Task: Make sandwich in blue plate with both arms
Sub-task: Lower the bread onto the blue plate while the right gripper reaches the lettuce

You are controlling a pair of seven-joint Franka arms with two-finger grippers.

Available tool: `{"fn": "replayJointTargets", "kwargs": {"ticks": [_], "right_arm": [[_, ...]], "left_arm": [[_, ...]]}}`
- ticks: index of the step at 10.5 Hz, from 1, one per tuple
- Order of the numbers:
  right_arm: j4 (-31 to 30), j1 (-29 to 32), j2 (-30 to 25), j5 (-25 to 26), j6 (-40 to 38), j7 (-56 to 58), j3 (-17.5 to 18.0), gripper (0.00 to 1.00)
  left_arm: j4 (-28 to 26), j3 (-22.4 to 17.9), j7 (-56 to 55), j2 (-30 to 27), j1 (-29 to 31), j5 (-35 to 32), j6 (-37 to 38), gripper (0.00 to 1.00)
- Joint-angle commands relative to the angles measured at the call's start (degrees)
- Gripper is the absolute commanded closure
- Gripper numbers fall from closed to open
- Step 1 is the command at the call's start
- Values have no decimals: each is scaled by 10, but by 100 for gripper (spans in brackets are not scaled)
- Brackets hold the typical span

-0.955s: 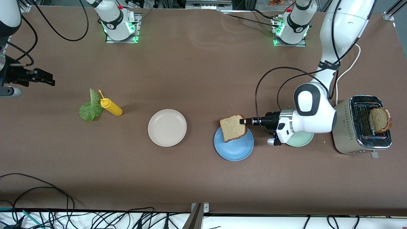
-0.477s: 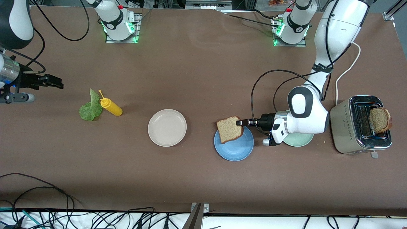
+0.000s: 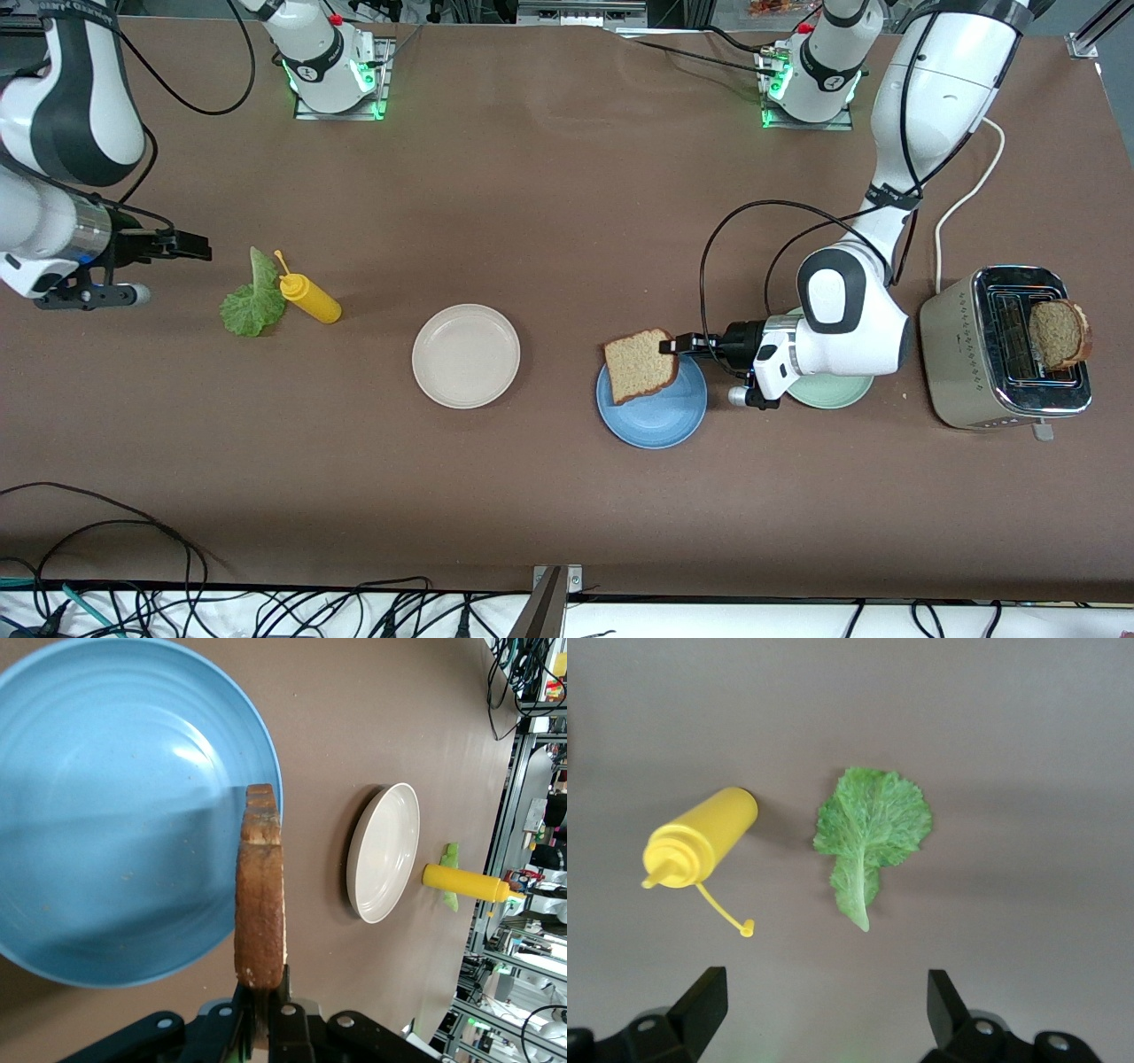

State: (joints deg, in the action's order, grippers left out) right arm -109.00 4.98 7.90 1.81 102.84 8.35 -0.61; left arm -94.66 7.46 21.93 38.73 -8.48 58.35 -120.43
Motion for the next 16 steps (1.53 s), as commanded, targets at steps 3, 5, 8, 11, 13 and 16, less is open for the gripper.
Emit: {"fn": "replayJointTargets", "kwargs": {"ticks": [3, 5, 8, 11, 13, 16], "right_arm": [[-89, 3, -14, -4, 50, 11, -5, 0], [-131, 3, -13, -4, 109, 11, -5, 0], [-183, 3, 0, -4, 199, 12, -6, 0], [-193, 3, 52, -4, 255, 32, -18, 0], [-193, 6, 87, -4, 293, 53, -25, 0], [-193, 6, 113, -5, 304, 61, -26, 0]], "left_arm": [[13, -6, 73, 22, -8, 29, -36, 100], [23, -8, 95, 29, -5, 28, -36, 100], [24, -9, 112, 34, 0, 27, -35, 100], [22, -14, 133, 34, 3, 26, -34, 100], [21, -24, 136, 35, 3, 25, -32, 100], [21, -25, 136, 36, 3, 24, -32, 100]]}}
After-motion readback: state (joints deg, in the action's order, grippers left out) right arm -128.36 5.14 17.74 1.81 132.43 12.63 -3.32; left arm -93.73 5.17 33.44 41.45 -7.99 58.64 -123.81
